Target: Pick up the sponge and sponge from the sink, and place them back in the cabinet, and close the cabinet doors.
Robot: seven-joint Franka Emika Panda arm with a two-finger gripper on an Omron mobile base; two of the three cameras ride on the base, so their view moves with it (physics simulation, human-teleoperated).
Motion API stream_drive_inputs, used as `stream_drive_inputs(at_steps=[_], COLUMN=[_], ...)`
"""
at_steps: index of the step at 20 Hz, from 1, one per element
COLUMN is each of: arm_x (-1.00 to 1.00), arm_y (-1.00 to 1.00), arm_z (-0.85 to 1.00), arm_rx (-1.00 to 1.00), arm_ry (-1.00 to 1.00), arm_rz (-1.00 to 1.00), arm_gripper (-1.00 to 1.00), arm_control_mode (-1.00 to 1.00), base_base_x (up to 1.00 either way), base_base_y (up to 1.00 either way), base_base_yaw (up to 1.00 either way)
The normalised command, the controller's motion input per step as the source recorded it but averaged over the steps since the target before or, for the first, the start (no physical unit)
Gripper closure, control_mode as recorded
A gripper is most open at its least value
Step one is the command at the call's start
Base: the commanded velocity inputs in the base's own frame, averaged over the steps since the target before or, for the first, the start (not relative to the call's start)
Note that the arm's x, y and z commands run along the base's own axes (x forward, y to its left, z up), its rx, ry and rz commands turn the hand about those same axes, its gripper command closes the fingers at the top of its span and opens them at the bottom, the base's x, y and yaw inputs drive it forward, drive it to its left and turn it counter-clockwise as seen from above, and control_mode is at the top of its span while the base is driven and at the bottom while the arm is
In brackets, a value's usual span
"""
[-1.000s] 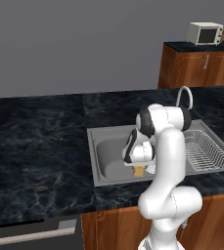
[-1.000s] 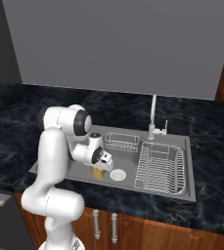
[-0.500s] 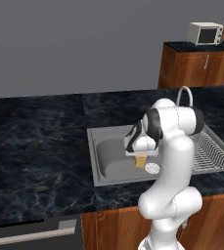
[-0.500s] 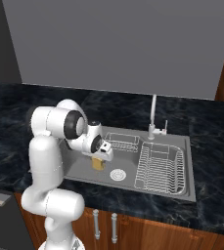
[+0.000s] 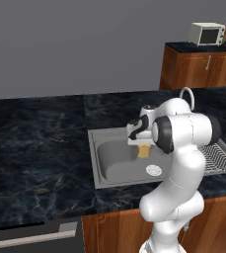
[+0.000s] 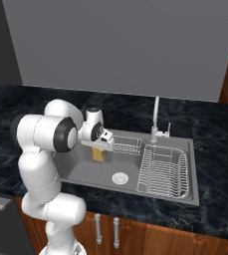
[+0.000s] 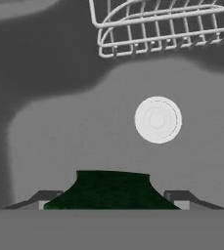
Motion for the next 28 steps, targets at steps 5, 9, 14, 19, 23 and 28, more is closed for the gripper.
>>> stream_drive_inputs(at_steps=[5, 9, 14, 19, 23, 28], arm_x=[0.00, 0.00, -0.01, -0.16, -0.37, -0.66], arm_y=[-0.08, -0.15, -0.04, -0.02, -0.03, -0.01], arm_z=[0.59, 0.45, 0.49, 0.64, 0.59, 0.61], arm_rx=[0.00, 0.00, 0.00, 0.00, 0.00, 0.00], arm_ry=[0.00, 0.00, 0.00, 0.00, -0.03, -0.08], arm_rz=[0.01, 0.04, 0.02, 0.01, 0.03, 0.07], arm_gripper=[1.00, 1.00, 1.00, 1.00, 1.00, 1.00], arm_control_mode=[-1.00, -1.00, -1.00, -1.00, -1.00, -1.00], base_base_x=[0.00, 0.00, 0.00, 0.00, 0.00, 0.00], base_base_y=[0.00, 0.00, 0.00, 0.00, 0.00, 0.00], base_base_yaw=[0.00, 0.00, 0.00, 0.00, 0.00, 0.00])
